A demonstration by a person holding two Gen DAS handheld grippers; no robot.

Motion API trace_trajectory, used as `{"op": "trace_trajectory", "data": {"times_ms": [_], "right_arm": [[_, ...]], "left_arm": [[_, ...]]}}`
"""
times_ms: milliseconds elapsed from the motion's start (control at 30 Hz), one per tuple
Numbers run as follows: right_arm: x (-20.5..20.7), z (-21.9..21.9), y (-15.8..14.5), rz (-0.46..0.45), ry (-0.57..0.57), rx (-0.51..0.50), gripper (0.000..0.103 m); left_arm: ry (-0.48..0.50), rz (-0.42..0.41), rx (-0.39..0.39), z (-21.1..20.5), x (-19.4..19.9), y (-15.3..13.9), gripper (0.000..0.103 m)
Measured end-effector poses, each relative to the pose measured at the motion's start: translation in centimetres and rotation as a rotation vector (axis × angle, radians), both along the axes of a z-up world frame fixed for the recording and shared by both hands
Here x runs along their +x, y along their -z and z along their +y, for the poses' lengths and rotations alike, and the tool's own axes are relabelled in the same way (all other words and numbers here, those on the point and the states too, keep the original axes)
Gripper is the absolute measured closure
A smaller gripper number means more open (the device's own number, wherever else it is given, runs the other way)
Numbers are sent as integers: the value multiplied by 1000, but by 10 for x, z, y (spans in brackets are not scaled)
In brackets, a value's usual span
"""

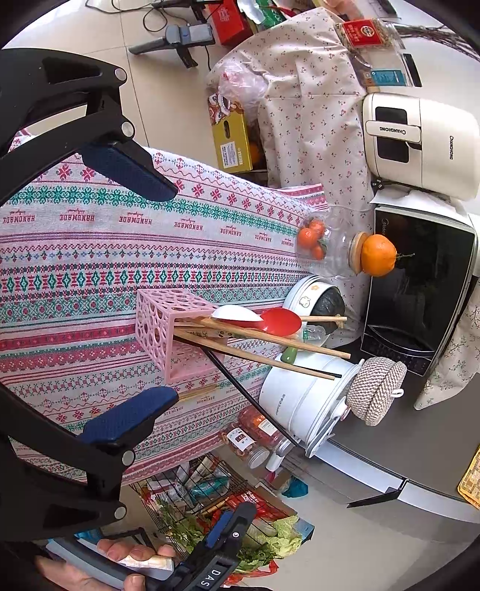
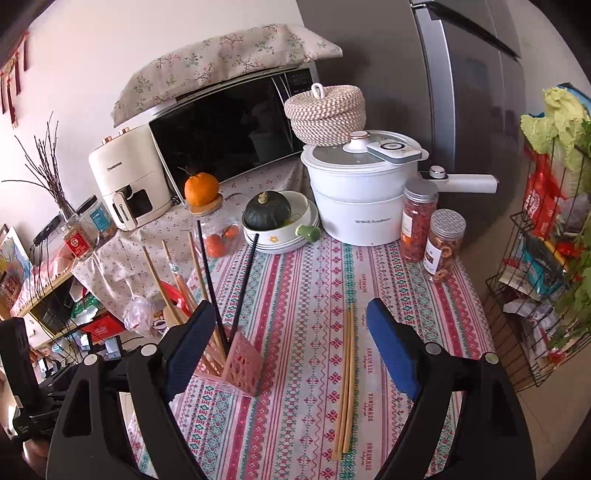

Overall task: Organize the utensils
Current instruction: 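Grasp a wooden chopstick from the cloth with the right tool and lift it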

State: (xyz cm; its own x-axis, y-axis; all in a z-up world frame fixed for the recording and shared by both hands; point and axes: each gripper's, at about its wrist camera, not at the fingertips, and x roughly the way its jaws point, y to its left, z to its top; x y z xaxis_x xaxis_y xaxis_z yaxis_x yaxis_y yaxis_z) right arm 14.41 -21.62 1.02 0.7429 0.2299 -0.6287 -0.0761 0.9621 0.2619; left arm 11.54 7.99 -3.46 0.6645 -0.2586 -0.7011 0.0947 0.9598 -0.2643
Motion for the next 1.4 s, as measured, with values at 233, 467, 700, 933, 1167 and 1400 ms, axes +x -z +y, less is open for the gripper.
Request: {"op": "trace_trajectory", "data": {"times_ms": [233,467,700,933,1167,1400], "right_arm": [[14,-21,61,128,35,-111,16],[39,-33,122,242,37,-133,17],[65,-44,156,325,43,15,46],[82,-33,181,392,25,53,82],[92,-20,191,409,11,19,88],[94,-4,190,432,-2,-179,94]], "left_arm": [[-14,17,45,-16,-1,9,7],[-44,37,84,-27,3,18,7],[10,55,113,-43,7,26,7],[79,62,107,-54,5,27,7],[124,56,115,-62,0,26,10],[196,45,136,-76,-9,21,23]]}}
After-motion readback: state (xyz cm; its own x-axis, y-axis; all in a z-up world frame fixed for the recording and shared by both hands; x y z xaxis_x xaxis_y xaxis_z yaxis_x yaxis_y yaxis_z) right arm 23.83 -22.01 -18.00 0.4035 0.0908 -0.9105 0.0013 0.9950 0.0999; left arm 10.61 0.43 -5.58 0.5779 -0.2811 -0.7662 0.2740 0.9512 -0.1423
